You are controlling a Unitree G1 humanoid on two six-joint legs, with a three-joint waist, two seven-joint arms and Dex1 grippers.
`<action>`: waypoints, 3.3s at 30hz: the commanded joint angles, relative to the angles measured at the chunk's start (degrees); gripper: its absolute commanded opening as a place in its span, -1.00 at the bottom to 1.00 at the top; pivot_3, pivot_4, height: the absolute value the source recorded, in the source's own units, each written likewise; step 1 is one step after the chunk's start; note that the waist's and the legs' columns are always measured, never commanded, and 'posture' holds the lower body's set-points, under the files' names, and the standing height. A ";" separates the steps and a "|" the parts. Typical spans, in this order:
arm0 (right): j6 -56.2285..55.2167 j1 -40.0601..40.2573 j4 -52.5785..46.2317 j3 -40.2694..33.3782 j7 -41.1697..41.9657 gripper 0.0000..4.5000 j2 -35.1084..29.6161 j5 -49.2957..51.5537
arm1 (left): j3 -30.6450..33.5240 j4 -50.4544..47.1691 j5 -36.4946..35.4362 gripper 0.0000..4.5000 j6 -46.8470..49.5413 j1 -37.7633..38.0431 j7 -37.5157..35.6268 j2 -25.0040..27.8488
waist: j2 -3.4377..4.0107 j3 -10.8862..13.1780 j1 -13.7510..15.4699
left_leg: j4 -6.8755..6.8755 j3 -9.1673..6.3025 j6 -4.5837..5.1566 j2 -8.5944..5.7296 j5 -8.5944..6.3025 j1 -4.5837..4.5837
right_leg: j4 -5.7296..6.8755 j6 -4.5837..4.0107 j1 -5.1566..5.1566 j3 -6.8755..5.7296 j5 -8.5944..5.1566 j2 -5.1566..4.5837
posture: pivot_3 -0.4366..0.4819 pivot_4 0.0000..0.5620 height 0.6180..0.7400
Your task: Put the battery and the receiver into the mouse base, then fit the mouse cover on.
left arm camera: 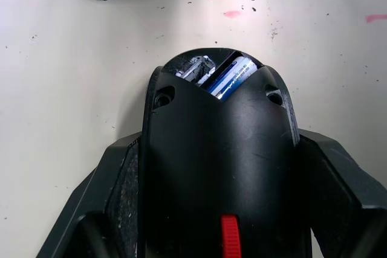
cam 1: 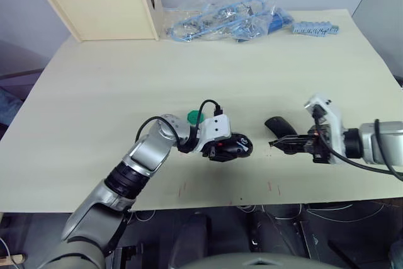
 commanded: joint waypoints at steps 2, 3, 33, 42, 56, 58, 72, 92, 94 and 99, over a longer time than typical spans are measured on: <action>2.29 -6.87 -0.90 3.26 -2.64 -1.00 3.55 -3.02 | -0.85 -3.84 1.03 0.31 0.58 1.43 -0.38 0.78 | 0.00 0.00 -0.06 | 0.02 0.02 0.00 0.01 0.00 0.00 | 0.01 0.01 0.00 0.02 0.00 -0.02 | -0.05 -0.47 1.00; 2.82 -8.11 -1.16 4.05 -2.93 -1.00 4.40 -3.80 | -0.84 -4.59 1.01 0.31 0.88 1.70 -0.38 0.92 | 0.02 -0.01 -0.15 | 0.02 0.02 0.00 0.01 0.00 0.01 | 0.01 0.00 0.00 0.02 0.00 -0.02 | -0.05 -0.47 1.00; 21.86 -27.10 2.80 17.21 13.38 -1.00 22.04 -34.65 | -1.05 -11.28 0.99 0.31 5.78 6.96 2.07 2.17 | 0.06 -0.02 -0.11 | 0.01 -0.06 0.00 -0.07 0.00 -0.03 | 0.05 0.00 -0.06 -0.05 0.01 -0.05 | -0.05 -0.47 1.00; 22.27 -27.14 1.21 16.95 19.49 -1.00 23.07 -41.52 | -1.23 -11.05 1.18 0.31 5.75 7.12 2.44 1.97 | 0.06 -0.02 -0.10 | 0.01 -0.08 0.00 -0.09 0.00 -0.03 | 0.05 0.00 -0.06 -0.07 0.01 -0.05 | -0.05 -0.47 1.00; 23.44 -27.92 1.77 18.09 22.13 -1.00 23.38 -42.07 | -0.97 -13.08 0.42 0.31 7.07 8.43 2.13 2.90 | 0.06 -0.03 -0.23 | 0.01 -0.40 0.00 -0.11 0.00 -0.02 | 0.06 0.00 -0.06 -0.09 0.01 -0.05 | -0.05 -0.47 1.00; 23.44 -28.74 2.23 18.89 22.40 -1.00 23.44 -41.59 | -0.97 -13.41 0.34 0.31 7.30 8.58 2.08 3.02 | 0.07 -0.02 -0.27 | 0.01 -0.43 0.00 -0.11 0.00 -0.02 | 0.05 -0.01 -0.05 -0.12 0.00 -0.04 | -0.05 -0.47 1.00; 23.44 -31.08 5.19 22.74 21.60 -1.00 24.36 -41.68 | -1.07 -13.69 0.21 0.31 7.34 8.77 1.72 3.70 | 0.08 -0.02 -0.28 | 0.00 -0.48 0.00 -0.11 0.00 -0.03 | 0.05 -0.01 -0.05 -0.16 0.00 -0.05 | -0.05 -0.47 1.00; 23.44 -31.09 8.19 25.01 23.95 -1.00 27.07 -48.26 | -1.09 -12.42 0.58 0.31 6.85 8.66 2.21 3.38 | 0.08 -0.02 -0.33 | 0.00 -0.50 0.00 -0.12 0.00 -0.02 | 0.06 -0.01 -0.05 -0.17 0.00 -0.04 | -0.05 -0.47 1.00; 23.44 -30.96 7.90 25.07 24.23 -1.00 26.88 -48.04 | -1.11 -12.39 0.59 0.31 6.87 8.64 2.23 3.33 | 0.08 -0.02 -0.33 | 0.00 -0.50 0.00 -0.12 0.00 -0.02 | 0.06 -0.01 -0.05 -0.18 0.00 -0.04 | -0.05 -0.47 1.00; 23.44 -30.53 7.32 25.33 24.76 -1.00 26.58 -48.15 | -1.13 -12.38 0.63 0.31 6.84 8.61 2.26 3.31 | 0.08 -0.02 -0.32 | -0.01 -0.50 0.00 -0.12 0.00 -0.02 | 0.06 -0.01 -0.05 -0.18 0.00 -0.04 | -0.05 -0.47 1.00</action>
